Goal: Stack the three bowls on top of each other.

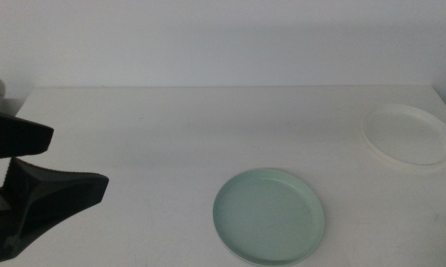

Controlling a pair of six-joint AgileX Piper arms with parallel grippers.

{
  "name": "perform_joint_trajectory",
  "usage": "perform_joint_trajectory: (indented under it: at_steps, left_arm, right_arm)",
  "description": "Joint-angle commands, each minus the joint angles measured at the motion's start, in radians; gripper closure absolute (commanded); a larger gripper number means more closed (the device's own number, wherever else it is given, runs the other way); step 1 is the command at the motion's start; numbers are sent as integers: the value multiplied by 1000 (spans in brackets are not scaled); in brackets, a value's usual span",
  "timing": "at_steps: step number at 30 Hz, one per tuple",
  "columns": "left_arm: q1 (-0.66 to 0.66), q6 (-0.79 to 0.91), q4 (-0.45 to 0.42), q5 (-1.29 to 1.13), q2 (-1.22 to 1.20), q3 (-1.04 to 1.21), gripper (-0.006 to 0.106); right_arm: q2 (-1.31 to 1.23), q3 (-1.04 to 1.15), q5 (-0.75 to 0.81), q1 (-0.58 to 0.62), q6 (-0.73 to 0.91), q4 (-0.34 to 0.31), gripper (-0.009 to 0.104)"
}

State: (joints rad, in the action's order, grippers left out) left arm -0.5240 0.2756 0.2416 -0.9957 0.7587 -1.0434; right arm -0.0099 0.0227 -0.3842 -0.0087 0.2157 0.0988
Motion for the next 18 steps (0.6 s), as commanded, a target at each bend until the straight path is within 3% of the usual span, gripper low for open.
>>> perform_joint_trajectory:
  at_steps: [1,15,18]
  left_arm:
    - [-1,-5,19,59,-3,-25,10]
    - [-1,-5,19,59,-3,-25,10]
    - [-1,-5,19,59,-3,-25,10]
  right_arm:
    - [-27,-2,74,-6,9,3,36]
    - [409,-653,-196,-6,11,-34,36]
    - [536,-776,-250,-6,-65,-14,36]
